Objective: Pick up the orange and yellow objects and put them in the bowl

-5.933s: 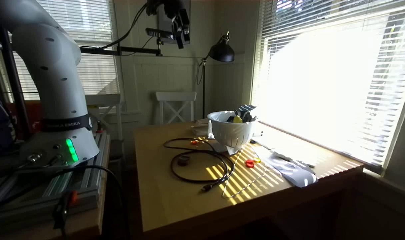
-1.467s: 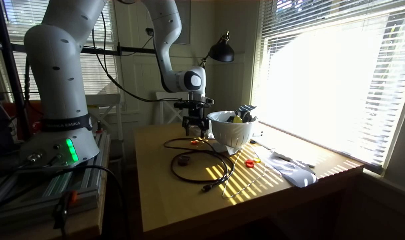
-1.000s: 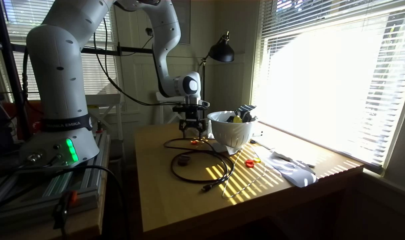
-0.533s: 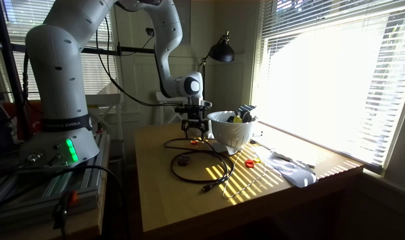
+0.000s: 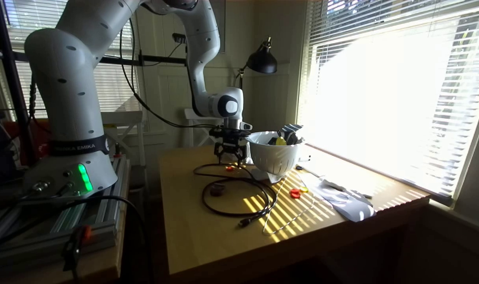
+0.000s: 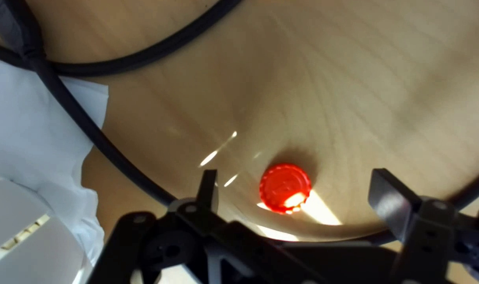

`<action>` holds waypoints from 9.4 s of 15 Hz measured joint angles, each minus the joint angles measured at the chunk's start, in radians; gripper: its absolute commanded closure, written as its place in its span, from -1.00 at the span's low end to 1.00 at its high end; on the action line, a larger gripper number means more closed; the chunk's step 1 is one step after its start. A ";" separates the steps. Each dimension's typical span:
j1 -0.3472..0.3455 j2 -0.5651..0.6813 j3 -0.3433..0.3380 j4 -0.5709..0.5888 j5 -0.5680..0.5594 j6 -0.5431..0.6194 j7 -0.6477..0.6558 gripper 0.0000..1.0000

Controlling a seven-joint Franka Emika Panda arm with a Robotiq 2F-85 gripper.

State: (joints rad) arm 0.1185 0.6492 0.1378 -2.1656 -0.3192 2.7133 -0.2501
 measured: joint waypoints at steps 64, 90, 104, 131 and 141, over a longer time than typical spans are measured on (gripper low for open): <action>0.027 -0.627 -0.194 -0.435 0.202 0.234 0.138 0.78; -0.225 -0.541 -0.412 -0.311 0.286 0.009 0.224 -1.00; -0.273 -0.456 -0.340 -0.201 0.208 -0.022 -0.140 -1.00; -0.481 -0.069 -0.024 0.156 0.269 -0.065 -0.663 -1.00; -0.490 0.084 -0.021 0.313 0.363 -0.142 -0.682 -1.00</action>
State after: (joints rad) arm -0.3714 0.7329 0.1166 -1.8531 0.0433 2.5712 -0.9322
